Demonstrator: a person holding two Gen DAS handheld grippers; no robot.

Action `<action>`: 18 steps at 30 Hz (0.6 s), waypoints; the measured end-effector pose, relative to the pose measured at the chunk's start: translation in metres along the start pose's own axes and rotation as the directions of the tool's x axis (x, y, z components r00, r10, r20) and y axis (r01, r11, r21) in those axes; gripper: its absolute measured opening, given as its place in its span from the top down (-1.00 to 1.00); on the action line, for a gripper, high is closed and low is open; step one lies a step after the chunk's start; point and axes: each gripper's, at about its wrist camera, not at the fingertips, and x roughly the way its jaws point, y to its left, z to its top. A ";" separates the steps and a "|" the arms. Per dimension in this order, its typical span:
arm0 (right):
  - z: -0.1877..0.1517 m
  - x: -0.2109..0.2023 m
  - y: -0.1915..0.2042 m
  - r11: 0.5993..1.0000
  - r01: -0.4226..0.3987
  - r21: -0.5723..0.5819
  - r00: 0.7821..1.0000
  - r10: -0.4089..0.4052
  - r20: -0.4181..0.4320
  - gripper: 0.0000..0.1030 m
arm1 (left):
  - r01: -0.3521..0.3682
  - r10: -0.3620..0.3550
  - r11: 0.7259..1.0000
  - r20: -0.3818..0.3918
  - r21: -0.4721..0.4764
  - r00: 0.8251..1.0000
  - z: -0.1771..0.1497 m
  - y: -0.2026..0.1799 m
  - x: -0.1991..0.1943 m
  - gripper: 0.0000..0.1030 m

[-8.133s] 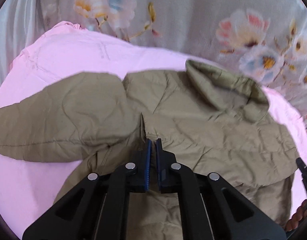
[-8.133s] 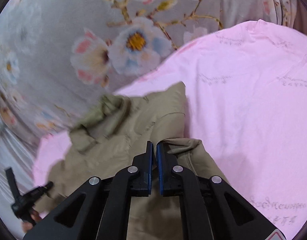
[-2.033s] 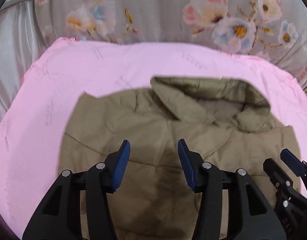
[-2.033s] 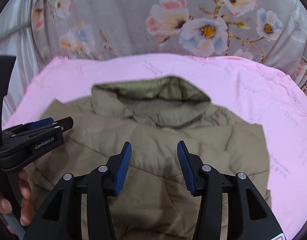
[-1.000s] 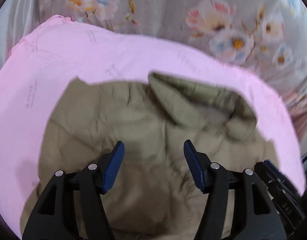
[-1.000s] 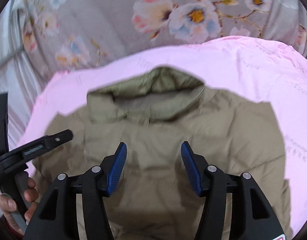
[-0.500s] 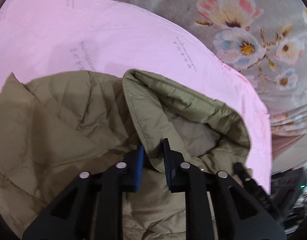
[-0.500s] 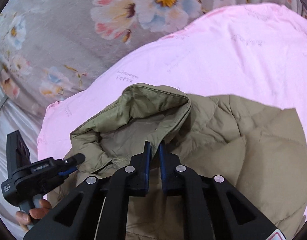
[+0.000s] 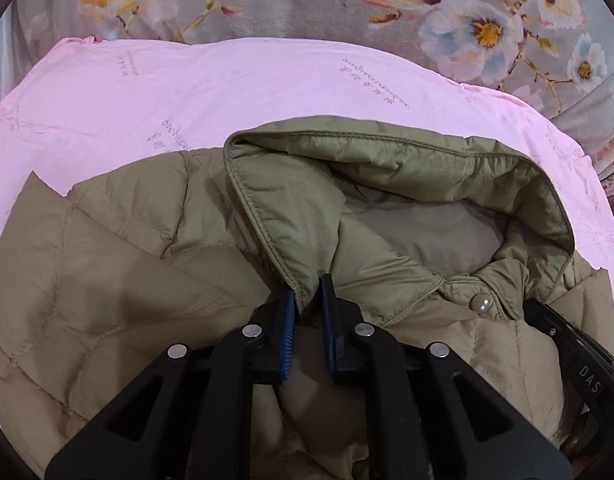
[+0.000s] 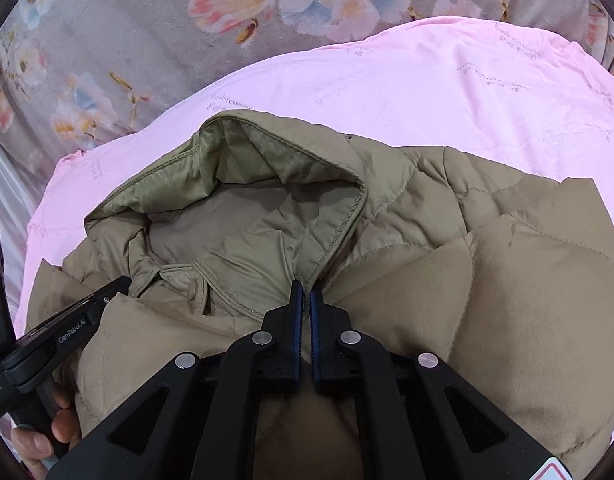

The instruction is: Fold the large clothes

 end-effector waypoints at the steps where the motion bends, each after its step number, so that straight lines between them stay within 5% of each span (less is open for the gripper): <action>1: 0.000 -0.003 -0.002 1.000 -0.007 0.008 1.000 0.007 -0.003 0.89 | 0.003 -0.003 1.000 0.003 -0.001 1.000 0.000 0.002 -0.004 0.73; 4: 0.000 -0.028 -0.007 1.000 -0.014 0.023 1.000 0.014 0.012 0.76 | 0.040 -0.040 0.999 0.006 0.003 0.999 0.002 0.012 -0.028 0.71; 6: 0.008 -0.051 -0.008 1.000 -0.015 0.015 0.997 0.014 0.071 0.75 | 0.033 -0.033 0.999 0.050 -0.001 0.998 0.010 0.020 -0.046 0.41; 11: 0.055 -0.068 -0.003 0.999 -0.022 0.036 0.985 0.016 0.173 0.68 | 0.013 -0.007 0.999 0.152 -0.040 0.988 0.069 0.023 -0.071 0.30; 15: 0.094 -0.046 0.004 0.996 -0.047 0.077 0.981 0.031 0.194 0.68 | 0.001 0.012 0.997 0.147 -0.083 0.989 0.109 0.018 -0.046 0.29; 18: 0.102 -0.015 0.006 0.996 -0.029 0.086 0.989 0.016 0.149 0.67 | -0.030 0.037 0.992 0.057 -0.119 0.998 0.116 0.015 -0.003 0.30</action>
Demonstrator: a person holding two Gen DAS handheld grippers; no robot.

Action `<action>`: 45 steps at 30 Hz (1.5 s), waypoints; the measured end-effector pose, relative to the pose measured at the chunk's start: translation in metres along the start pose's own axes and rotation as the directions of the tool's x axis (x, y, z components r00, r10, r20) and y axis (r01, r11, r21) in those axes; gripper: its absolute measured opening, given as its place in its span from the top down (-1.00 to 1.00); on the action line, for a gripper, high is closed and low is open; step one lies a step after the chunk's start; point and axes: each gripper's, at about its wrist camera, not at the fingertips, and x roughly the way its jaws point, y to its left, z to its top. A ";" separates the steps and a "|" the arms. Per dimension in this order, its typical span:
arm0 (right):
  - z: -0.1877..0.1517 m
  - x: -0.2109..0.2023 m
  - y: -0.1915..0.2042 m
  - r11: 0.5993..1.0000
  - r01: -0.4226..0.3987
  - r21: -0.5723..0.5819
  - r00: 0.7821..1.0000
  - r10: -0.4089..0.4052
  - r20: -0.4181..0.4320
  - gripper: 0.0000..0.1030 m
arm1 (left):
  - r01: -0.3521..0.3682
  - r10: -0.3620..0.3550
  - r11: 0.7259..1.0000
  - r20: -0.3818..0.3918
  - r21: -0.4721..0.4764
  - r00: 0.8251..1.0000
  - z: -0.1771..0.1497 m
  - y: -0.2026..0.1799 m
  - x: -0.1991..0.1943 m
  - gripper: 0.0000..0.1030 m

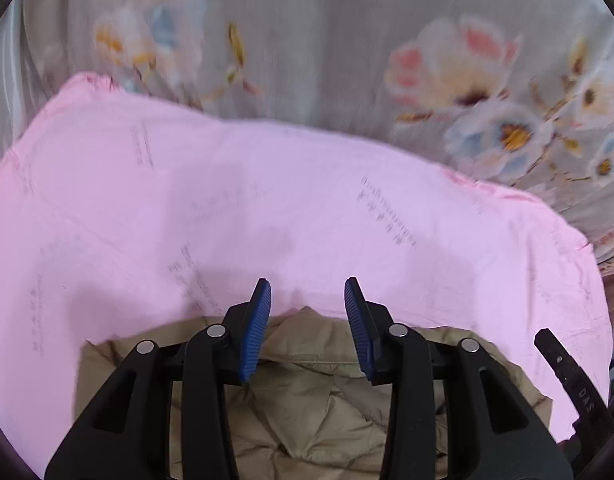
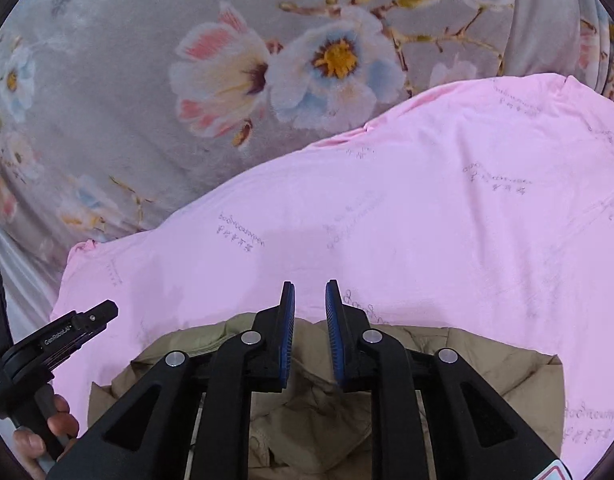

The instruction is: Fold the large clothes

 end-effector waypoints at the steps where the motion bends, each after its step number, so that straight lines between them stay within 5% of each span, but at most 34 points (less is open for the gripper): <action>1: -0.005 0.009 0.001 1.000 0.007 -0.016 1.000 -0.007 -0.024 0.67 | -0.001 0.001 1.000 -0.035 0.001 0.999 -0.008 0.001 0.012 0.30; 4: -0.031 0.029 0.003 0.996 0.004 -0.087 0.993 -0.013 -0.113 0.67 | -0.019 0.024 0.999 -0.111 0.045 0.994 -0.037 0.001 0.038 0.31; 12: -0.076 0.027 -0.011 0.985 0.014 -0.171 0.993 -0.033 -0.114 0.68 | -0.114 0.115 0.973 0.008 0.203 0.993 -0.097 -0.003 0.035 0.31; 22: -0.088 0.038 0.008 0.941 0.149 -0.304 0.983 -0.175 -0.062 0.68 | -0.182 0.174 0.952 0.052 0.247 0.983 -0.103 -0.013 0.043 0.30; 45: -0.087 0.043 0.015 0.923 0.187 -0.336 0.974 -0.219 -0.059 0.68 | -0.214 0.205 0.942 0.061 0.260 0.977 -0.101 -0.018 0.048 0.29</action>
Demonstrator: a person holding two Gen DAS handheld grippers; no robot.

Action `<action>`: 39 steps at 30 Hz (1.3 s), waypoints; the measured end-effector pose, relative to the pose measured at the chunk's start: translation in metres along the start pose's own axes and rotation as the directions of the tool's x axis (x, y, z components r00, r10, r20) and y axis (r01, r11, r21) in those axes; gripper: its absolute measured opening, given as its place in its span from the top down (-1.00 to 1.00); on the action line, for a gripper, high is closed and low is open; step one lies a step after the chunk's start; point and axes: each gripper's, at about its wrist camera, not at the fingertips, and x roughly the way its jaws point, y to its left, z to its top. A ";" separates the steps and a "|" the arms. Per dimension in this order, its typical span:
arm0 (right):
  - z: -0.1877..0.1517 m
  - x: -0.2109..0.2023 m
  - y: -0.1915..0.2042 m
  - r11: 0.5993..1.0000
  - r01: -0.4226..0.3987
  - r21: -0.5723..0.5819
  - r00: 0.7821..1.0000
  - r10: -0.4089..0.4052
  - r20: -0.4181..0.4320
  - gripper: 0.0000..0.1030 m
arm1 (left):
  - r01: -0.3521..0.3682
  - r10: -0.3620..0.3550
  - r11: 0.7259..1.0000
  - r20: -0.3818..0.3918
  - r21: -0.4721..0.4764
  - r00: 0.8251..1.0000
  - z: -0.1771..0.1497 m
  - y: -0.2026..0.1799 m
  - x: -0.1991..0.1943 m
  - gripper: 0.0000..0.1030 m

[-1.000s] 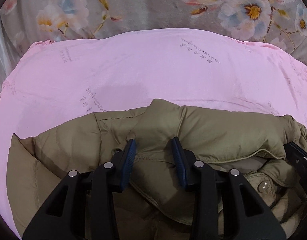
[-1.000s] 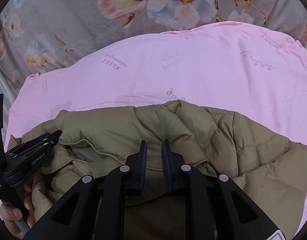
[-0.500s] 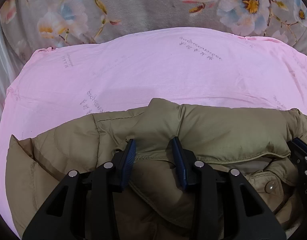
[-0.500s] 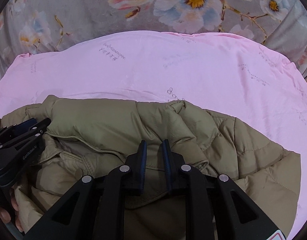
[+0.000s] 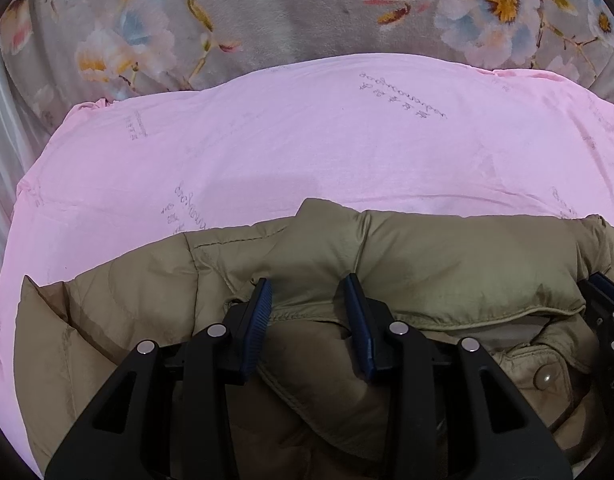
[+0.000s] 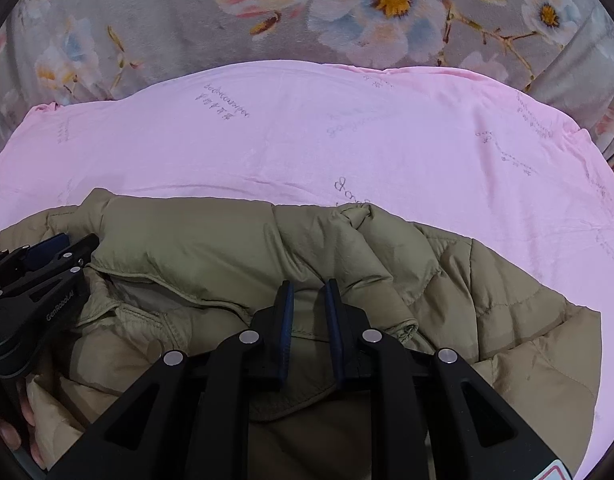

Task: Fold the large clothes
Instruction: 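Lay the jacket flat with both grippers and open them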

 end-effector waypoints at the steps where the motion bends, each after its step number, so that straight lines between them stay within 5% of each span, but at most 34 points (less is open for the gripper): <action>1: 0.000 0.000 -0.001 1.000 -0.004 0.004 1.000 0.004 0.000 0.68 | 0.001 -0.001 1.000 0.000 -0.001 1.000 0.000 0.000 0.000 0.29; 6: -0.004 -0.017 -0.008 0.998 0.024 0.054 0.999 -0.026 0.025 0.63 | 0.025 -0.025 0.999 -0.002 -0.038 1.000 -0.004 0.012 -0.014 0.27; 8: -0.021 -0.061 -0.013 0.991 0.037 0.125 0.996 -0.046 0.070 0.37 | 0.043 -0.042 0.997 0.013 -0.071 0.999 -0.016 0.024 -0.047 0.04; 10: -0.048 -0.112 -0.015 0.992 0.003 0.125 0.991 -0.020 0.132 -0.11 | 0.052 -0.047 0.996 0.067 -0.073 0.997 -0.033 0.035 -0.086 -0.24; 11: -0.063 -0.132 -0.015 0.993 0.008 0.119 0.989 -0.025 0.148 -0.15 | 0.056 -0.050 0.996 0.088 -0.066 0.995 -0.042 0.038 -0.102 -0.29; 13: -0.097 -0.166 -0.016 0.995 0.008 0.102 0.989 -0.023 0.146 -0.16 | 0.052 -0.046 0.997 0.104 -0.056 0.994 -0.064 0.047 -0.134 -0.34; 16: -0.141 -0.190 -0.017 0.993 -0.041 0.108 0.995 0.031 0.097 -0.16 | 0.083 -0.082 0.993 0.020 -0.088 0.996 -0.105 0.062 -0.174 -0.34; 26: -0.246 -0.237 0.003 0.996 -0.084 0.041 0.996 0.084 0.005 -0.16 | 0.054 -0.063 0.994 -0.095 -0.095 0.993 -0.221 0.071 -0.232 -0.34; 34: -0.286 -0.265 -0.017 0.993 -0.111 0.031 0.994 0.111 0.005 -0.22 | 0.011 -0.022 0.995 -0.101 -0.104 0.995 -0.254 0.084 -0.251 -0.37; 39: -0.307 -0.308 -0.065 0.996 -0.048 0.073 0.998 0.044 0.055 -0.37 | 0.037 -0.054 0.984 -0.092 -0.176 0.994 -0.276 0.122 -0.285 -0.54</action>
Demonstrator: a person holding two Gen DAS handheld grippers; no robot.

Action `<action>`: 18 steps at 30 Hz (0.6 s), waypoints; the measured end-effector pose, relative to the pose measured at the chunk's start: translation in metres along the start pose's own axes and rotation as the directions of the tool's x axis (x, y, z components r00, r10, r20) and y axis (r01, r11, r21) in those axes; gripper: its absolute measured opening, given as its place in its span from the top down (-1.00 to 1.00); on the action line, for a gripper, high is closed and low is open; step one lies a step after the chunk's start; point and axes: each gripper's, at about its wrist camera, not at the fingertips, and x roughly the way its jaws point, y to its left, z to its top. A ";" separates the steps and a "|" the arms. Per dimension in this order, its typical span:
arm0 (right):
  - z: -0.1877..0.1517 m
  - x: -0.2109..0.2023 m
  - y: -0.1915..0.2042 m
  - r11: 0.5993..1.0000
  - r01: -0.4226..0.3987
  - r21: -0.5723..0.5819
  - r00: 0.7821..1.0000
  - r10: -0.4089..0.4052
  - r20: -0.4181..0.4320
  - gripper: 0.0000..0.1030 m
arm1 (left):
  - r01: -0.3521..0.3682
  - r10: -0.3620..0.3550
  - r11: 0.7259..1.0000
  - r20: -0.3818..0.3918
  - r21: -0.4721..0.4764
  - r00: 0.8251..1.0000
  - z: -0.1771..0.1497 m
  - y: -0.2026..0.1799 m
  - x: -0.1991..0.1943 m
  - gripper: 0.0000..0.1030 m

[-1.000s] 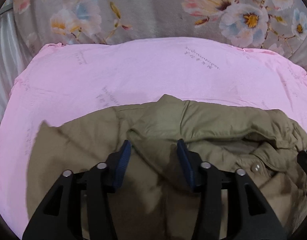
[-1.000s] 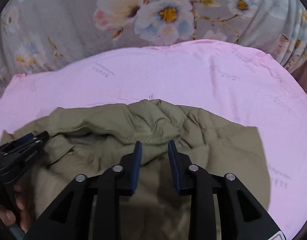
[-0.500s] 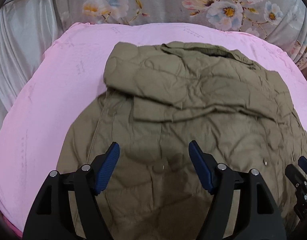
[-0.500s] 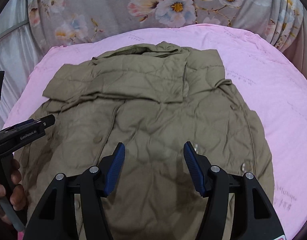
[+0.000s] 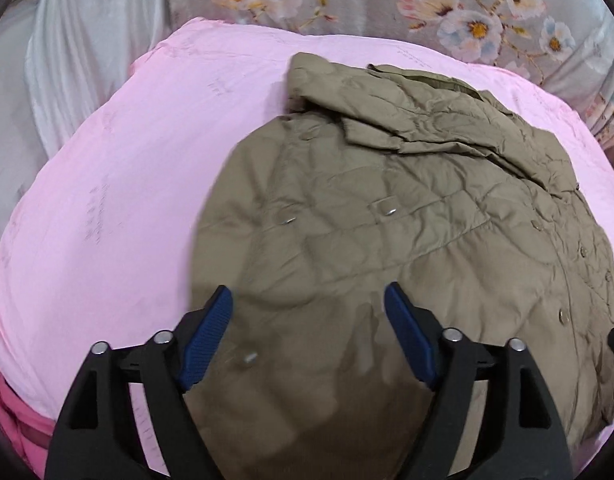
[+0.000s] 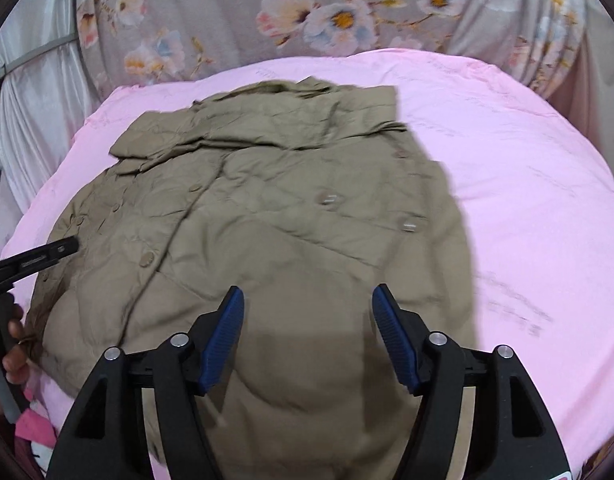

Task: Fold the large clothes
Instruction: 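Lay the jacket flat with both grippers and open them, then grasp the jacket hem edge with both grippers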

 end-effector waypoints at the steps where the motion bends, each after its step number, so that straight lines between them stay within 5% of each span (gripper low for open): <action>1: 0.000 0.000 0.000 1.000 0.000 0.000 1.000 0.000 0.000 -0.42 | -0.001 0.001 1.000 -0.001 -0.030 1.000 -0.004 0.016 -0.007 -0.57; 4: -0.012 -0.013 -0.041 0.996 0.049 0.074 0.998 -0.045 -0.052 -0.45 | -0.001 -0.002 0.995 -0.033 -0.096 0.999 -0.011 0.050 -0.014 -0.58; 10: -0.041 -0.012 -0.065 0.957 -0.140 0.253 0.970 0.183 -0.158 -0.45 | 0.053 -0.075 0.973 -0.089 -0.223 0.993 -0.025 0.095 -0.011 -0.58; 14: -0.052 -0.004 -0.059 0.934 -0.181 0.307 0.957 0.239 -0.166 -0.48 | 0.121 -0.154 0.950 -0.094 -0.288 0.984 -0.031 0.099 -0.008 -0.58; 17: -0.052 -0.004 -0.053 0.929 -0.199 0.313 0.957 0.253 -0.142 -0.34 | 0.209 -0.241 0.945 -0.102 -0.253 0.965 -0.033 0.086 -0.009 -0.22; 18: -0.052 -0.004 -0.053 0.929 -0.195 0.315 0.958 0.248 -0.141 -0.07 | 0.238 -0.271 0.941 -0.110 -0.242 0.956 -0.034 0.080 -0.009 -0.02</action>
